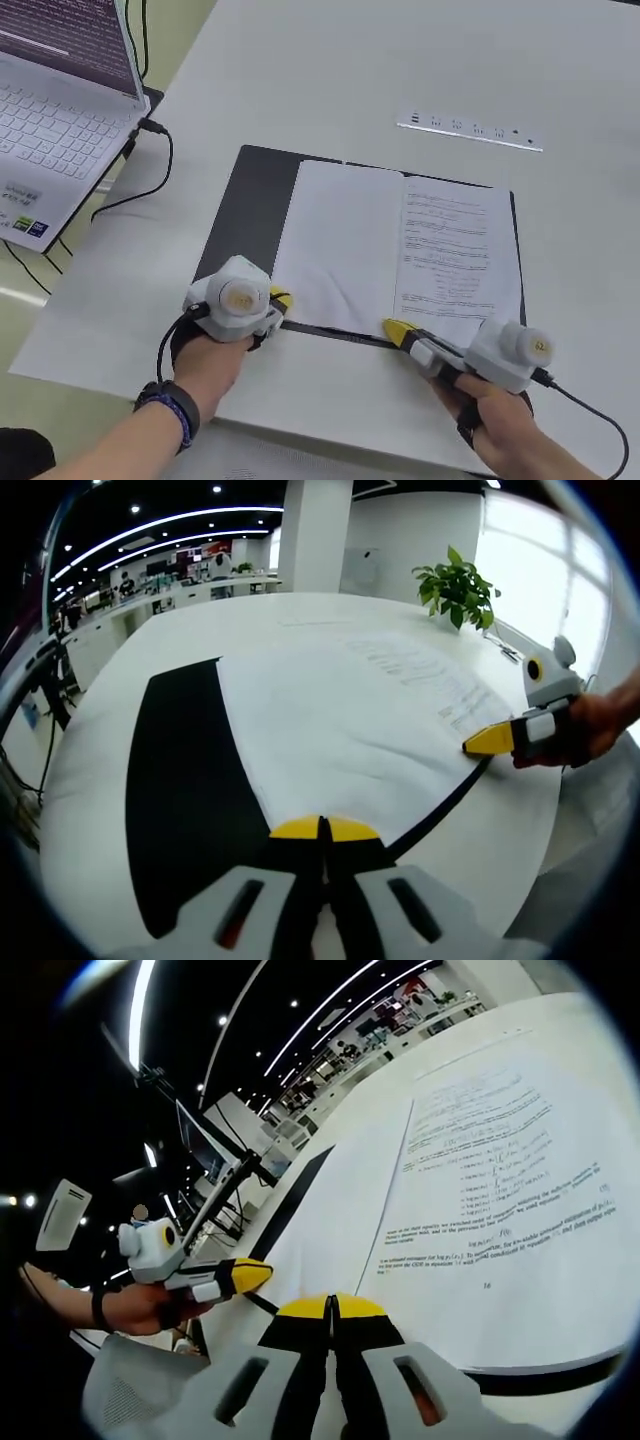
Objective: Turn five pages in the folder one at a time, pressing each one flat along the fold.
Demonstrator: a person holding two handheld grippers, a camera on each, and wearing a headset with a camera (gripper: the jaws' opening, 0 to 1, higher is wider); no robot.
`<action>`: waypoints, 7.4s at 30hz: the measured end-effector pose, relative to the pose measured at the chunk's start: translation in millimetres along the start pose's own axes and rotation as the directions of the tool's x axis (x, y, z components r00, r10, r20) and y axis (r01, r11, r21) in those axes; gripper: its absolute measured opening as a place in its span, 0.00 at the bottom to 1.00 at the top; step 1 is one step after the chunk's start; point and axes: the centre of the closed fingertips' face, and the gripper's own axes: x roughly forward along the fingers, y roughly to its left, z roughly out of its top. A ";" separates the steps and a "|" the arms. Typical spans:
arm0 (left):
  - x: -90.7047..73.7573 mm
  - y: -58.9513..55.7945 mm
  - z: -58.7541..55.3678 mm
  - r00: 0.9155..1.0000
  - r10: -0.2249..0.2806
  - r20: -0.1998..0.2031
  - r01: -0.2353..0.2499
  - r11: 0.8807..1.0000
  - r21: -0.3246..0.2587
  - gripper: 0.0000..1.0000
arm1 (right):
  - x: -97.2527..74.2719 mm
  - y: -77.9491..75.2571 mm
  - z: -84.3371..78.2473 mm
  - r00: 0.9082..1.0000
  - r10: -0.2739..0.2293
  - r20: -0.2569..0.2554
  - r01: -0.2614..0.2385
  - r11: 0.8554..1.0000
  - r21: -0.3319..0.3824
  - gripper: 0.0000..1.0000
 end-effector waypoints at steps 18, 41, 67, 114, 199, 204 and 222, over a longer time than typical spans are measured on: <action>-1.0 -10.3 1.6 0.997 -0.014 -0.070 0.015 1.000 0.022 0.09 | -4.6 10.5 6.4 0.999 0.019 -0.042 -0.021 0.999 -0.044 0.09; -40.3 -8.8 51.7 0.999 -0.030 0.035 0.028 0.997 0.066 0.33 | -49.4 -8.2 48.2 0.999 -0.046 -0.011 0.043 0.984 -0.173 0.24; -103.2 1.9 65.2 0.994 0.015 0.110 -0.018 0.999 0.026 0.52 | -131.3 -19.2 65.7 0.980 -0.167 0.109 0.191 0.942 -0.277 0.52; -76.7 -78.2 79.8 0.987 -0.160 0.014 0.156 0.973 0.168 0.62 | -194.9 -21.9 42.0 0.947 -0.278 0.163 0.307 0.933 -0.190 0.63; 127.4 -260.5 75.7 0.910 -0.365 -0.196 0.414 0.820 0.394 0.42 | -168.1 -67.8 63.2 0.952 -0.280 0.126 0.294 0.949 -0.114 0.51; 124.6 -258.2 73.4 0.913 -0.357 -0.199 0.408 0.826 0.388 0.41 | -152.8 -79.6 78.5 0.951 -0.271 0.151 0.286 0.954 -0.088 0.45; 110.5 -247.3 63.8 0.920 -0.343 -0.187 0.390 0.846 0.364 0.36 | -113.6 -98.0 86.7 0.969 -0.188 0.158 0.181 0.982 0.059 0.41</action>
